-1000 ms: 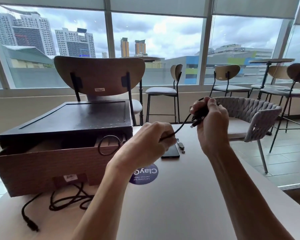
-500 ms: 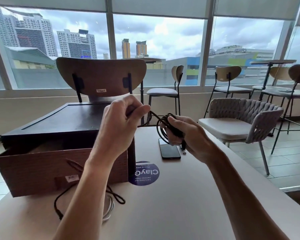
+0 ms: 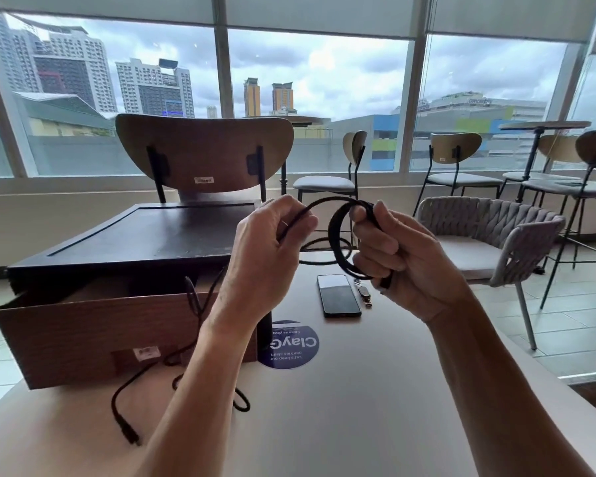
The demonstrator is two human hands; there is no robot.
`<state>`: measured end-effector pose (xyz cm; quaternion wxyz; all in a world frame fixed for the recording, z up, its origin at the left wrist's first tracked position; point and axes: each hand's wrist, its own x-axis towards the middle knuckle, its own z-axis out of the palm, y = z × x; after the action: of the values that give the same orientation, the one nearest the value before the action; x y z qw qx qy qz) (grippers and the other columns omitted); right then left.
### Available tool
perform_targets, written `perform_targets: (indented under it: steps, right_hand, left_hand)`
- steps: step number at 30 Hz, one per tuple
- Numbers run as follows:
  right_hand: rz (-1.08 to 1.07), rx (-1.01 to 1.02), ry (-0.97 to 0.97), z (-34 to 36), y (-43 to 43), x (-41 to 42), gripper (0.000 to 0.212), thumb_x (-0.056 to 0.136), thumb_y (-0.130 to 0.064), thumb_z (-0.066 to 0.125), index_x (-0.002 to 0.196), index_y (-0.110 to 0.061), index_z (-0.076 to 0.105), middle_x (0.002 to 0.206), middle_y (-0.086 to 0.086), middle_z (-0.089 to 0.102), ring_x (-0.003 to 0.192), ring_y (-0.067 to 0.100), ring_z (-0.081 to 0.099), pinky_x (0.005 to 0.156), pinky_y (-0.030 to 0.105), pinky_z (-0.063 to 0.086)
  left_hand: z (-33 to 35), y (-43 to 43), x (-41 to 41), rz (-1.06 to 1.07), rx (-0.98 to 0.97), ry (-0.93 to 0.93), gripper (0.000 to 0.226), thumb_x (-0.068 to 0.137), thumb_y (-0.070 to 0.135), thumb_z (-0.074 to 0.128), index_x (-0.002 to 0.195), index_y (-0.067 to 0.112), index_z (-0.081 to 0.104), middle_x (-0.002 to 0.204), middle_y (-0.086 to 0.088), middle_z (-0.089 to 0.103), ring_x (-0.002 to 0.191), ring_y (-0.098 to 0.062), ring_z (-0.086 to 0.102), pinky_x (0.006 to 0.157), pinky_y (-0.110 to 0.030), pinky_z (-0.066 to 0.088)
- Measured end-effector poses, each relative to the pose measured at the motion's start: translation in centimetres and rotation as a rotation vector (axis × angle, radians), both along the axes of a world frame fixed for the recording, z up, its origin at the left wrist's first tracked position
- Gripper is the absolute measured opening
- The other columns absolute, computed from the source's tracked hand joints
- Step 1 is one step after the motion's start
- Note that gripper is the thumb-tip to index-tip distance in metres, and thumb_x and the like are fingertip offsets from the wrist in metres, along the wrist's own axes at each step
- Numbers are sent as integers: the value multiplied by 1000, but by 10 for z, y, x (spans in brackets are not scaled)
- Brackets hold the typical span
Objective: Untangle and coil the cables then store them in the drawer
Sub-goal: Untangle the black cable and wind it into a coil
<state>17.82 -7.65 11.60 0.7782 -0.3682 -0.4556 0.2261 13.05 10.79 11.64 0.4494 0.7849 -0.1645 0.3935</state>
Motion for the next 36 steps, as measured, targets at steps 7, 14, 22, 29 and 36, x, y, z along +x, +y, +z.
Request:
perform_targets:
  steps: [7,14,22,29,36]
  right_hand:
    - [-18,263,247,-1,-11,19,32,108,-30,29,99,-9,52,57,-8,37,45,7,22,48,18,34]
    - [-312,335,373,-2,-19,23,32,106,-31,37,82,-15,52,50,-8,29,38,8,25,44,16,30]
    - [-741,260,366,1,-30,24,32,106,-21,40,77,-16,51,48,-9,28,40,5,21,42,19,27]
    - [-1069,-71,60,-1,-11,19,28,106,-17,41,81,-12,53,49,-9,32,40,5,23,41,21,21]
    - [-1083,-97,43,-1,-11,20,29,106,-16,40,80,-13,53,47,-11,31,39,5,23,41,22,20]
  left_hand:
    - [-11,-2,3,-155,79,224,10,94,23,68,84,20,67,68,3,65,62,-11,54,64,-32,47]
    - [-18,8,2,-191,378,447,6,95,26,67,90,25,65,77,3,67,73,-18,63,73,-36,54]
    - [-4,21,-2,-116,-187,217,17,98,19,62,84,17,71,59,14,56,51,-2,47,51,-14,40]
    - [5,23,-5,-331,-1020,316,12,95,3,61,87,11,66,74,-3,65,60,-5,62,46,-9,45]
    - [9,33,-5,-760,-1406,257,24,84,4,69,107,4,62,103,-14,68,102,-20,69,84,-20,58]
